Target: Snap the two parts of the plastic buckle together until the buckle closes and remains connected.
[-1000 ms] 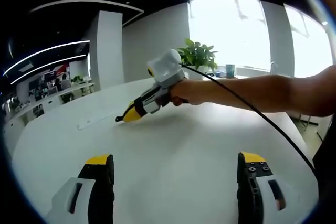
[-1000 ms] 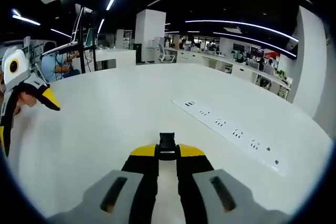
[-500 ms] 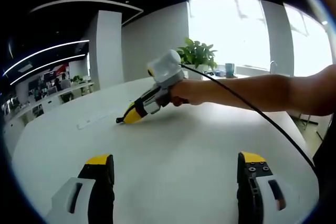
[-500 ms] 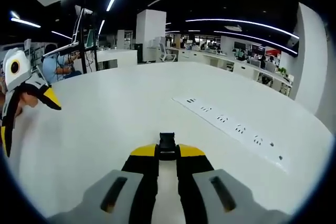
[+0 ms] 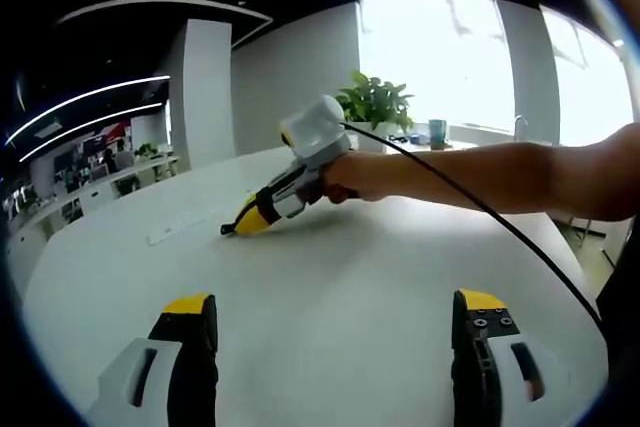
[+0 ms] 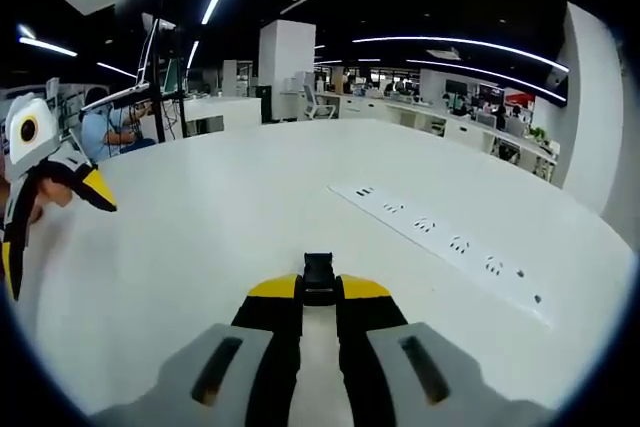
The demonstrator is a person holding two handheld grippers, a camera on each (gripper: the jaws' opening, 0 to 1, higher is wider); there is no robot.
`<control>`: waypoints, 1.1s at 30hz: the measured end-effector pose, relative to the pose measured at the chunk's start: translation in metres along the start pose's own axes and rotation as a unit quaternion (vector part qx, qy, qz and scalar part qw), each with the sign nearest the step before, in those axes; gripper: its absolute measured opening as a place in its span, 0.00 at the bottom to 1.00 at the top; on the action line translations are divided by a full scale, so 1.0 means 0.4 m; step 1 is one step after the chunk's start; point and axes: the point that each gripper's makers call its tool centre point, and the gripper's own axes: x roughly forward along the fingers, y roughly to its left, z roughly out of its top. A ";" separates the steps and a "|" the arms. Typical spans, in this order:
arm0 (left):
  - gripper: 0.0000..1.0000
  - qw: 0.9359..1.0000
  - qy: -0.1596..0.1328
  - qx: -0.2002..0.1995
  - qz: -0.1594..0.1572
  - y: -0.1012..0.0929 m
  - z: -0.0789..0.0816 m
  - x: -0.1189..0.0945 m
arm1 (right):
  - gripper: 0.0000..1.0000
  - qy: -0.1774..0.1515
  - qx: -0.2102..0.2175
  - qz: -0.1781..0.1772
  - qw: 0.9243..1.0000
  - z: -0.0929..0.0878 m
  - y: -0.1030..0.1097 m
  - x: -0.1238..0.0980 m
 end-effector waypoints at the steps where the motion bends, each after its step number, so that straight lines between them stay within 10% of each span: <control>1: 0.99 1.000 0.001 0.000 0.000 0.000 -0.001 0.000 | 0.12 0.000 0.000 0.000 1.000 0.000 0.001 0.000; 33: 0.99 1.000 0.004 0.003 -0.004 -0.003 -0.009 0.003 | 0.12 -0.001 0.006 0.001 1.000 -0.002 -0.007 0.001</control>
